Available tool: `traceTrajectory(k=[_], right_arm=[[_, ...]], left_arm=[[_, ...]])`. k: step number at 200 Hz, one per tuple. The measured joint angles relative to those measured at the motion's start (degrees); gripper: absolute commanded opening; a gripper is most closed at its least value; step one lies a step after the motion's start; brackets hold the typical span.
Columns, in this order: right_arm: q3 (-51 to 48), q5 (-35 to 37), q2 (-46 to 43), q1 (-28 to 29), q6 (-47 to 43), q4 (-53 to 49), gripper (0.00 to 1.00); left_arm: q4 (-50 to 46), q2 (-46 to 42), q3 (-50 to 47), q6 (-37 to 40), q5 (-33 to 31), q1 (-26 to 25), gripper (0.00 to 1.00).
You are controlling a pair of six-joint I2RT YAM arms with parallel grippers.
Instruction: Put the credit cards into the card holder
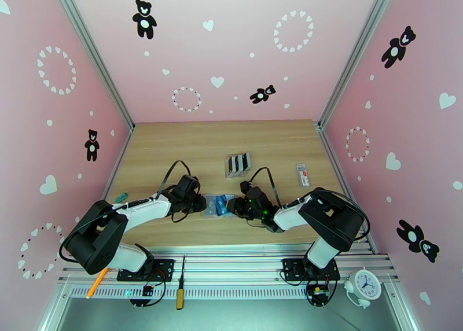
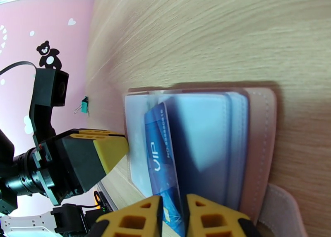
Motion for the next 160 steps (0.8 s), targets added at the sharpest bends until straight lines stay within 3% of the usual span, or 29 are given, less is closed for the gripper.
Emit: traceTrajectory(k=[103,160], right_arm=[[5.4,-0.1,0.0,0.0,-2.0,-10.6,0.21],[7.0,0.1,0.3,0.1,-2.6,-14.0,0.09]], left_arm=[[0.4,-0.6,-0.6,-0.4,0.0,-0.1,0.25],[0.4,-1.0,-1.0,-0.6,0.0,-0.2,0.25]])
